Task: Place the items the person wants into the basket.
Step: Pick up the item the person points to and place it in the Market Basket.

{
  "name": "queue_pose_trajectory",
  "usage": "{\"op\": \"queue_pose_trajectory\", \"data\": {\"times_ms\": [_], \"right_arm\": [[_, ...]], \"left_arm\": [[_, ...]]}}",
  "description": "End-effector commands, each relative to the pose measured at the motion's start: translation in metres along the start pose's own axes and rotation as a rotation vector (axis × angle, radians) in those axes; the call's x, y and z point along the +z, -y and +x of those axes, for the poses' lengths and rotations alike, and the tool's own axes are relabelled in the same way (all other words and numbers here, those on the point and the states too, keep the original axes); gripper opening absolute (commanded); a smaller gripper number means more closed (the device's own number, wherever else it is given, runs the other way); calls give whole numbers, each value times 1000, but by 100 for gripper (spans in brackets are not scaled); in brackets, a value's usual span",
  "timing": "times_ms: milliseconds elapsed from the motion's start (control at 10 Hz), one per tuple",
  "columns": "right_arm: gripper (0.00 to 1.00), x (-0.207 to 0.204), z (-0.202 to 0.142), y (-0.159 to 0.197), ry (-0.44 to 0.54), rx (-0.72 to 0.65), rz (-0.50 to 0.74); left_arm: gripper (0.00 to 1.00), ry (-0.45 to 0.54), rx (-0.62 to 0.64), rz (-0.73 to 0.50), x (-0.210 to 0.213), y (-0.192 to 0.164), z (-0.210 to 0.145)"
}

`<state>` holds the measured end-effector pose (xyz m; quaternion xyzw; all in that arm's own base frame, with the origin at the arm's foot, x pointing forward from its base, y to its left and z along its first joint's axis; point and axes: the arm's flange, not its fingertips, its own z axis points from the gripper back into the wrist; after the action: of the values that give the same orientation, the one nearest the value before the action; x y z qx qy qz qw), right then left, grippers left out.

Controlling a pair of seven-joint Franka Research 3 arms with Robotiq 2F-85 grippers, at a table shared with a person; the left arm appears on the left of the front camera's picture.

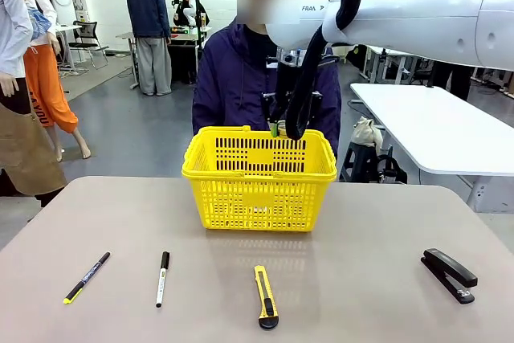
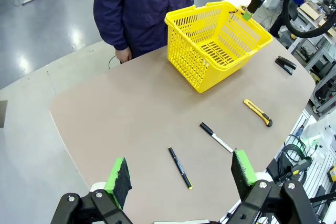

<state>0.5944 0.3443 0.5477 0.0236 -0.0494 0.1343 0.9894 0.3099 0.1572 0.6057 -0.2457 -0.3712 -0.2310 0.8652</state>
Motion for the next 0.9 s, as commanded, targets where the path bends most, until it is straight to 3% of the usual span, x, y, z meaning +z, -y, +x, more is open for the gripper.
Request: {"op": "queue_pose_trajectory", "data": {"times_ms": [0, 100, 200, 800], "right_arm": [[9, 7, -3, 0, 9, -1, -2], [9, 7, -3, 0, 9, -1, -2], [65, 3, -1, 0, 4, 0, 0], [65, -107, -3, 3, -51, 163, 29]], "left_arm": [[100, 10, -15, -13, 1, -1, -1], [100, 10, -15, -13, 1, -1, -1], [100, 10, -15, -13, 1, -1, -1], [100, 10, -15, -13, 1, -1, -1]]}}
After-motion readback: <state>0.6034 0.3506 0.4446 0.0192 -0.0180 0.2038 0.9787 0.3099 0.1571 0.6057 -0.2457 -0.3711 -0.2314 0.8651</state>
